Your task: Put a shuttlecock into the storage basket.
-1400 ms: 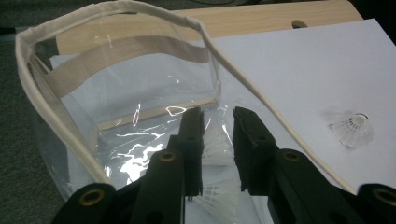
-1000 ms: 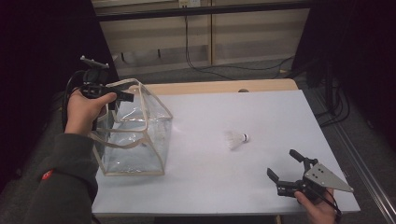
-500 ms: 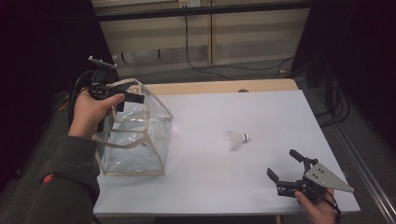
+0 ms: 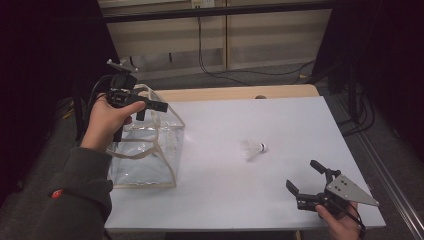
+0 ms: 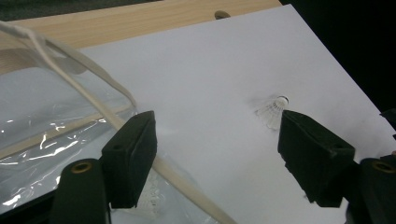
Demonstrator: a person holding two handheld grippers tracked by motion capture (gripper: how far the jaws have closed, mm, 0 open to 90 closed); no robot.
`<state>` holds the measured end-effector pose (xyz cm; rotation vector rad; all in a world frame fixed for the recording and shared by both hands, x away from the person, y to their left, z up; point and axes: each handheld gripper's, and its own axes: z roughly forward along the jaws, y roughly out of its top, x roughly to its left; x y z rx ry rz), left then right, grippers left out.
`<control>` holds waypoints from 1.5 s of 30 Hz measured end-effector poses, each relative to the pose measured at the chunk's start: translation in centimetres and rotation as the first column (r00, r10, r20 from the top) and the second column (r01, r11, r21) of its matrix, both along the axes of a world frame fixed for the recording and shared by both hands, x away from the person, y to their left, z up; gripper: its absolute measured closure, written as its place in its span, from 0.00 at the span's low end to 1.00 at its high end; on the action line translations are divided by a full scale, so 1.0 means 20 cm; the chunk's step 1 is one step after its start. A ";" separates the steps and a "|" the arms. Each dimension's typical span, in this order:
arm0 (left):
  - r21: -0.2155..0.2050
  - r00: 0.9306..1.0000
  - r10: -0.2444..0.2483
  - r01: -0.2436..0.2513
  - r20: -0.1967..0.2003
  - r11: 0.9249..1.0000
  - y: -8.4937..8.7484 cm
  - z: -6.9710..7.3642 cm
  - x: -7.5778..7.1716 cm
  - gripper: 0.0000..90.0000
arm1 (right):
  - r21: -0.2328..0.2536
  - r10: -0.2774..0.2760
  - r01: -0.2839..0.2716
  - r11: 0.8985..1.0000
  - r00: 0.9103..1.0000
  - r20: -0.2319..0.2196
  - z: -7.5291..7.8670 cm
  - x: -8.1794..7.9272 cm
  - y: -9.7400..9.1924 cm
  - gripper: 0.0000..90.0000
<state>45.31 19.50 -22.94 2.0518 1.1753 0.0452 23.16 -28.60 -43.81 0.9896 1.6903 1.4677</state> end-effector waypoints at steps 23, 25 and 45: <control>0.008 0.997 -0.072 0.071 0.012 0.997 -0.18 -0.01 -0.05 0.23 | 0.003 0.000 0.000 1.000 1.000 0.002 0.00 0.00 0.01 0.02; 0.007 0.997 -0.079 0.079 0.014 0.997 -0.20 -0.01 -0.05 0.23 | 0.003 0.000 0.000 1.000 1.000 0.001 0.00 0.00 0.01 0.02; 0.012 0.992 -0.125 0.125 0.024 0.992 -0.33 -0.06 -0.07 0.19 | 0.002 0.003 -0.003 1.000 1.000 0.001 0.00 0.00 0.01 0.02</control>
